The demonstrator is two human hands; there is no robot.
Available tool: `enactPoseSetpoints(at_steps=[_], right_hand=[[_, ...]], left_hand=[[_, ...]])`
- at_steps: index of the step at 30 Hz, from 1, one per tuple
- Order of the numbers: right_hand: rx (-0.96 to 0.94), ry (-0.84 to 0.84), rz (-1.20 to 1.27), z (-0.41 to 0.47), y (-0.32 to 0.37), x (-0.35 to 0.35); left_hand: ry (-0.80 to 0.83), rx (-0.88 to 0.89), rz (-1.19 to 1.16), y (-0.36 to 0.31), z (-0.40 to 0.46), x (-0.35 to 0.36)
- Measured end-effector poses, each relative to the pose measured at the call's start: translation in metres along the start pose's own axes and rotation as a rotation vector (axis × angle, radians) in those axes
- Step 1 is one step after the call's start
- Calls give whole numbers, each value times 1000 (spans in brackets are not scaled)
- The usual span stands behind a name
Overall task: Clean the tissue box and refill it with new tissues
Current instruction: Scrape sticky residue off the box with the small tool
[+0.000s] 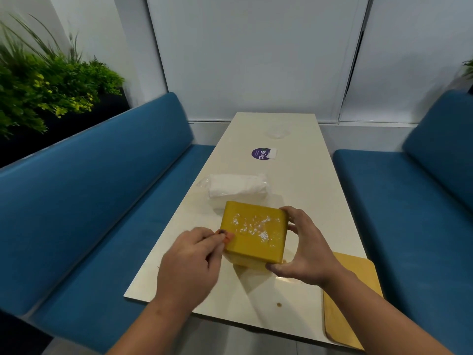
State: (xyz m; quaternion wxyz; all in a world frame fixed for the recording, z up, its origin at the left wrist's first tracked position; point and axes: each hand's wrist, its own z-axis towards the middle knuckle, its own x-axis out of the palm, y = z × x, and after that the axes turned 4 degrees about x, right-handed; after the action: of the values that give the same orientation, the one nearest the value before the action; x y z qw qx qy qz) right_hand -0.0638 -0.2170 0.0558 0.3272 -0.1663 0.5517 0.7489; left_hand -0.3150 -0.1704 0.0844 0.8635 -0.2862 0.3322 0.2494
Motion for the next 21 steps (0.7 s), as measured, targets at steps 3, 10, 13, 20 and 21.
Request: enactPoseSetpoints(at_steps=[3,10,13,20,21], right_hand=[[1,26,28,-1,0,-2],[21,69,79,-1,2,-5],[-4,79,57,1,3,-7],[71,163,91,4,6,-13],[116,159,149,4,7,-14]], left_hand=[[-18,-133,-49,1,15,-4],[-6,-165,-67,-2,26,-2],[8,-156,-25,-1,39,-1],[81,-240,-71,1,56,4],[79,-247,-89,1,55,5]])
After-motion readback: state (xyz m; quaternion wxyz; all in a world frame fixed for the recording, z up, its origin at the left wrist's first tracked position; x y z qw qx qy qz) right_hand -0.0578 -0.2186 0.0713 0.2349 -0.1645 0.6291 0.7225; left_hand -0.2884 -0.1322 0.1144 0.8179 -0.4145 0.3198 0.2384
